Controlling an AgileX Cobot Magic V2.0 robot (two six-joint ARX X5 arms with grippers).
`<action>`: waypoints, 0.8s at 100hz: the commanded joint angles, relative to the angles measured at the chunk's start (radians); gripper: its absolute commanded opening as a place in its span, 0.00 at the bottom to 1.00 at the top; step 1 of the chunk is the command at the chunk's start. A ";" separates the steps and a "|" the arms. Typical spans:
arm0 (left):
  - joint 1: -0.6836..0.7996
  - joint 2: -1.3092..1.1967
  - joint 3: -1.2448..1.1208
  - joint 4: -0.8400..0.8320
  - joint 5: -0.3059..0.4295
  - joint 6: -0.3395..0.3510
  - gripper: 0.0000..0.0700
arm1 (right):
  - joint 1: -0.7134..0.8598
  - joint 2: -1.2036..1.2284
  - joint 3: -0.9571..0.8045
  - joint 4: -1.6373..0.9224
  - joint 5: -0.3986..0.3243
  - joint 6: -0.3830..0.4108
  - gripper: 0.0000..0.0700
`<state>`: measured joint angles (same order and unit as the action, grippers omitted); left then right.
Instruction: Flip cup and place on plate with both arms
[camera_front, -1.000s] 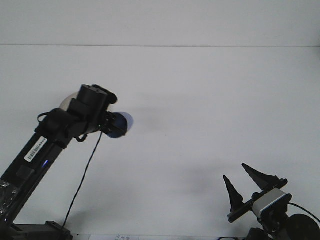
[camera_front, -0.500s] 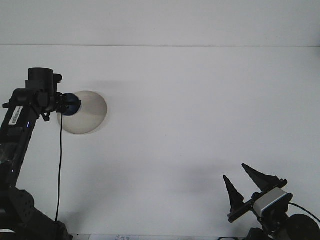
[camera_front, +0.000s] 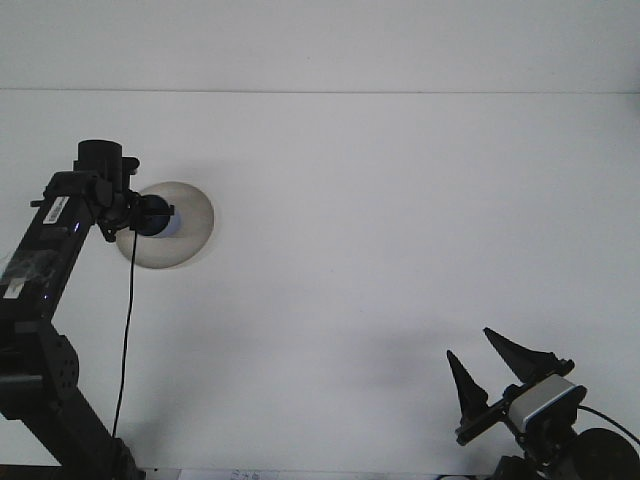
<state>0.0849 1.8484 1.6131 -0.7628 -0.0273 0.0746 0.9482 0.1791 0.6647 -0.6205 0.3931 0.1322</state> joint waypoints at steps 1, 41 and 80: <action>0.001 0.047 0.019 -0.001 0.003 -0.016 0.01 | 0.011 0.004 0.006 0.006 0.000 0.016 0.63; 0.000 0.044 0.119 -0.036 0.005 -0.083 0.73 | 0.011 0.004 0.006 0.006 0.001 0.018 0.63; -0.003 -0.034 0.300 -0.179 0.019 -0.110 0.73 | 0.011 0.004 0.006 0.006 0.001 0.017 0.63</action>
<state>0.0841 1.8507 1.8805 -0.9394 -0.0216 -0.0174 0.9482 0.1791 0.6647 -0.6212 0.3931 0.1368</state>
